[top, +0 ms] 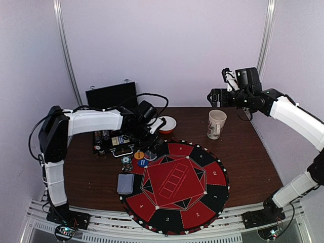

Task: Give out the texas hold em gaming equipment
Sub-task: Move the dealer button to position 1.

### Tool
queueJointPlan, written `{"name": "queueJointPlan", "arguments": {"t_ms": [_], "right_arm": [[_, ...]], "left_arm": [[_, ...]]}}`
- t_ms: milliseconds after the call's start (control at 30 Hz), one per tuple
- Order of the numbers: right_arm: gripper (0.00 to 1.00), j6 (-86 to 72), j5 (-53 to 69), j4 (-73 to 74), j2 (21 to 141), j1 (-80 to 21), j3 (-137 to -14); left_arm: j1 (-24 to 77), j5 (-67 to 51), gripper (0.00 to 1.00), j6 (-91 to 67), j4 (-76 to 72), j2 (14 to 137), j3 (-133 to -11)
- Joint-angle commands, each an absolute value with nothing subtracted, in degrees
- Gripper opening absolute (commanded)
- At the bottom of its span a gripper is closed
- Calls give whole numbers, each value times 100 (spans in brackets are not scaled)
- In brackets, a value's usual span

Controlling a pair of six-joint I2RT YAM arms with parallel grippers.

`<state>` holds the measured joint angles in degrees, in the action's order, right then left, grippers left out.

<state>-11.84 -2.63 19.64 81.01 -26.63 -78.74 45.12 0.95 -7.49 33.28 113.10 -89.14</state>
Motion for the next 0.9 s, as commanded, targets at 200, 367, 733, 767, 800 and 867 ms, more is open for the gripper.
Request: {"name": "queueJointPlan", "arguments": {"t_ms": [200,367,733,767,800,867], "right_arm": [[100,-968,-640,2236,8246,-2654,-7685],[100,-942,-635,2285,8321,-2654,-7693],[100,-923,-598,2390,8429,-2657,-7691],[100,-923,-598,2396,8435,-2655,-7690],[100,-923,-591,2403,8452,-2655,-7697],[100,-923,-582,2429,8484,-2655,-7720]], "left_arm": [[4450,292,89,-901,3952,12161,-9650],[4336,13,88,-948,3956,12130,-9380],[4244,-610,79,-870,3828,12305,-9113],[4249,-672,78,-865,3830,12320,-9093],[4252,-688,78,-855,3832,12329,-9065],[4269,-669,78,-845,3830,12324,-8987]]}}
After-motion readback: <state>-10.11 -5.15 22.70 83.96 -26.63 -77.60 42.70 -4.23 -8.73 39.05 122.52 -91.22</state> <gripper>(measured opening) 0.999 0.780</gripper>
